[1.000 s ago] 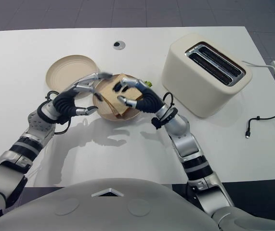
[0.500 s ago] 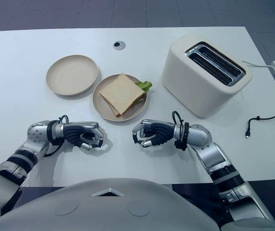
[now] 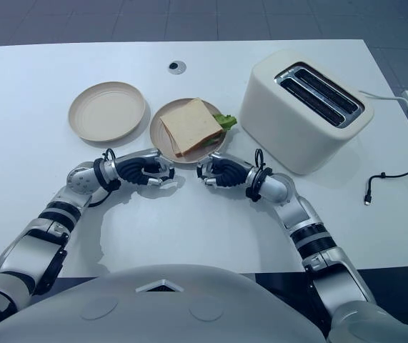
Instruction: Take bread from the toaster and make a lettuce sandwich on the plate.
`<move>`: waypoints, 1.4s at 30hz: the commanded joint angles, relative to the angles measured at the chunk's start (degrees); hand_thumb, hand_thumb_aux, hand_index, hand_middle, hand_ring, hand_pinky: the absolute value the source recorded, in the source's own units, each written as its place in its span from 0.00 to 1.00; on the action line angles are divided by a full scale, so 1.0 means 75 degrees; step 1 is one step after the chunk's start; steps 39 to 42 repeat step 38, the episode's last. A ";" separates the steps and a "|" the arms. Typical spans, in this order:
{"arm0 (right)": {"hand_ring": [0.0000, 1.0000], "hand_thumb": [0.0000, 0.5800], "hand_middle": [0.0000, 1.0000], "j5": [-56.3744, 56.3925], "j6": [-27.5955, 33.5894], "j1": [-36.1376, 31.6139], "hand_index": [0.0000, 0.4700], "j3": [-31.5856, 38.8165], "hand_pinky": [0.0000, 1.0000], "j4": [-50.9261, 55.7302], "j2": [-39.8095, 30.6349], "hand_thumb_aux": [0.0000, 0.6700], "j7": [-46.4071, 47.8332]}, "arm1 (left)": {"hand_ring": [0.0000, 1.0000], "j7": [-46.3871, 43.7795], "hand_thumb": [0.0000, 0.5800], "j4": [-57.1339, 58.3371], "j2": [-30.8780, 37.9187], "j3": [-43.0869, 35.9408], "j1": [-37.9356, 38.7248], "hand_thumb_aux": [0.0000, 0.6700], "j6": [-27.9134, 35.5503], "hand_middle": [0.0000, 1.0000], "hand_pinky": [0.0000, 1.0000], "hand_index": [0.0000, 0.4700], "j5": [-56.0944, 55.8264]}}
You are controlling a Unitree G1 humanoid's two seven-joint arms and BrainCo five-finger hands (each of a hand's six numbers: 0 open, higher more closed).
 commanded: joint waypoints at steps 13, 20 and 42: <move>0.90 0.07 0.90 0.1105 -0.2638 -0.1255 0.04 -0.1437 0.90 0.1372 0.0974 0.04 -0.3163 | 0.77 0.0157 0.00 -0.1371 -0.1669 0.0950 -0.0536 0.00 0.1114 0.77 0.77 0.00 -0.4294; 0.00 0.00 0.00 0.2761 -0.2419 -0.1168 0.00 -0.1656 0.00 0.0339 0.1470 0.00 -0.2633 | 0.60 -0.1255 0.00 -0.3370 -0.1867 0.1503 -0.0045 0.00 0.3898 0.60 0.60 0.00 -0.6554; 0.00 0.00 0.00 0.3054 -0.1975 -0.1201 0.00 -0.2094 0.00 0.0515 0.2037 0.00 -0.1671 | 0.44 -0.0953 0.00 -0.1978 -0.2649 0.2455 -0.0530 0.00 0.3207 0.44 0.44 0.00 -0.4234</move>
